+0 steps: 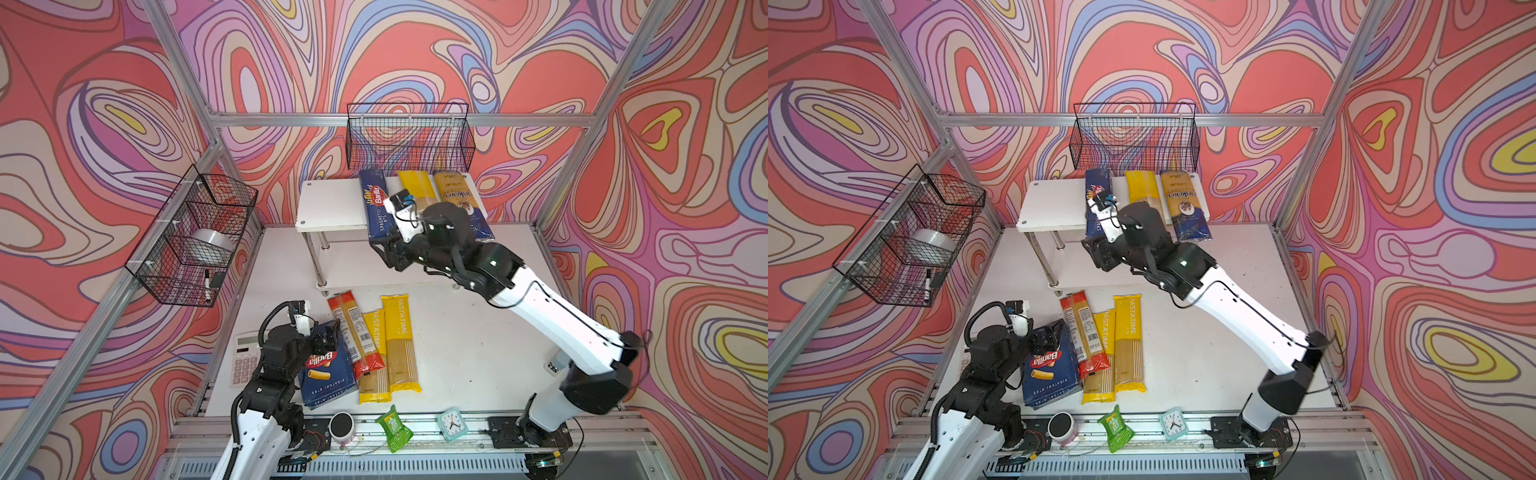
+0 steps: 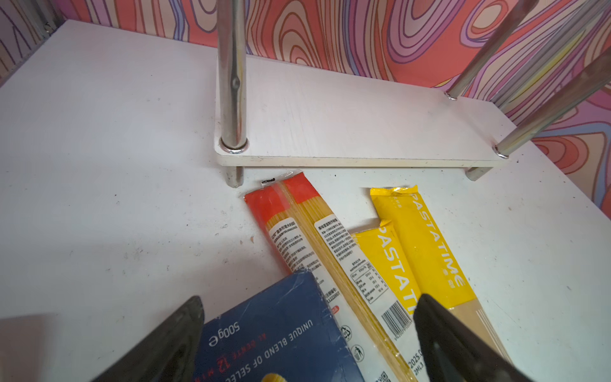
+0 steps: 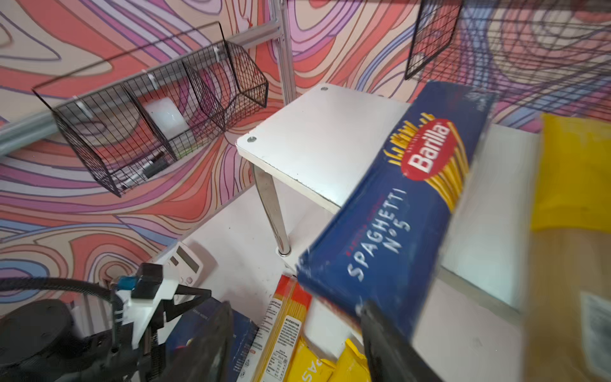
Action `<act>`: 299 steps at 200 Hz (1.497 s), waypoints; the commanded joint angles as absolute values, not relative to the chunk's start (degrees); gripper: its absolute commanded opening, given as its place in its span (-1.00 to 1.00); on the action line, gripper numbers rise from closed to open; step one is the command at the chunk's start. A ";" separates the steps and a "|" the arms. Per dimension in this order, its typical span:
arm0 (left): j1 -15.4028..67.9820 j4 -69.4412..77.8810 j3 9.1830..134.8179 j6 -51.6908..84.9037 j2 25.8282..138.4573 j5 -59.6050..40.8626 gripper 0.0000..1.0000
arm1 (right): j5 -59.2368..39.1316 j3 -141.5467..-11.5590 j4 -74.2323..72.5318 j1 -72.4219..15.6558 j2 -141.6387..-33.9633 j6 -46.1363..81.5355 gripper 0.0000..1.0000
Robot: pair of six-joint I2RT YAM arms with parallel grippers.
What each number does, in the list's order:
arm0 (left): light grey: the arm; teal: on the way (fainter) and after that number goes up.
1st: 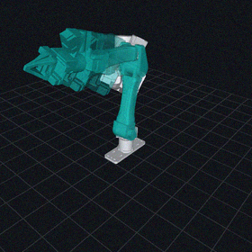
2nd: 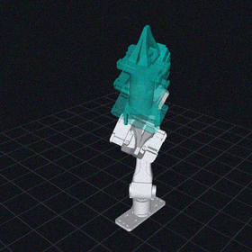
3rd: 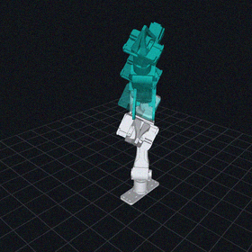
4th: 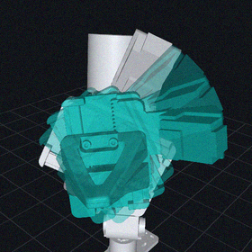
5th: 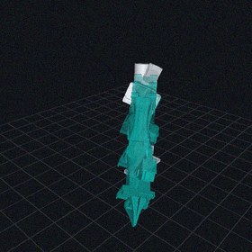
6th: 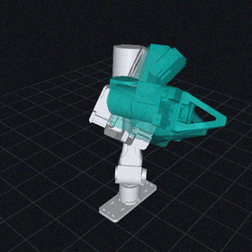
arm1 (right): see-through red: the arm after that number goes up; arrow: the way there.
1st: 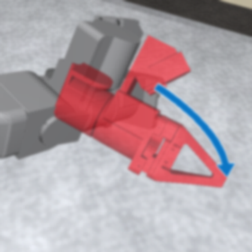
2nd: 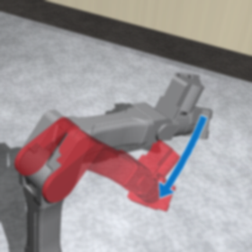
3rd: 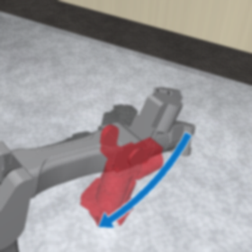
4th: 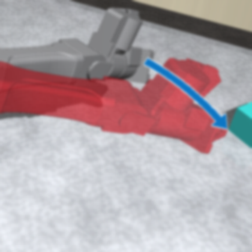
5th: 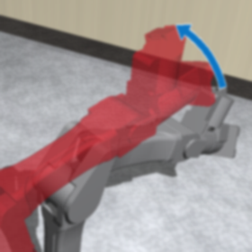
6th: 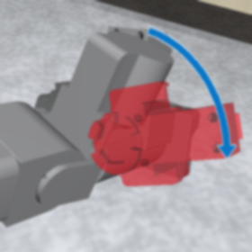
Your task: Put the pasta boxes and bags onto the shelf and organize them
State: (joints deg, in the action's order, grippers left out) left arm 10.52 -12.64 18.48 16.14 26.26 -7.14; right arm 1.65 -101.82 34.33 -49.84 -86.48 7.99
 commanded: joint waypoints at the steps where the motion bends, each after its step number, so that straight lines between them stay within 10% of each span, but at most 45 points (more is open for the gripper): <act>1: 10.80 -14.76 23.94 18.98 29.89 -4.07 1.00 | 0.98 -89.87 35.92 -50.83 -83.00 14.14 0.32; 124: 10.68 -31.50 33.05 29.97 34.43 1.79 1.00 | -1.55 -72.52 23.82 -61.35 -99.78 25.46 0.89; 299: 8.61 -31.97 25.59 34.15 35.79 -0.26 1.00 | 4.63 -82.31 28.78 -64.60 -115.95 27.95 0.94</act>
State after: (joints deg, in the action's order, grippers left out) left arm 8.93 -33.21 26.37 33.28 36.16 0.45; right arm 1.56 -80.82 26.70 -63.90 -114.24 26.65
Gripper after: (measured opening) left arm 0.999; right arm 0.968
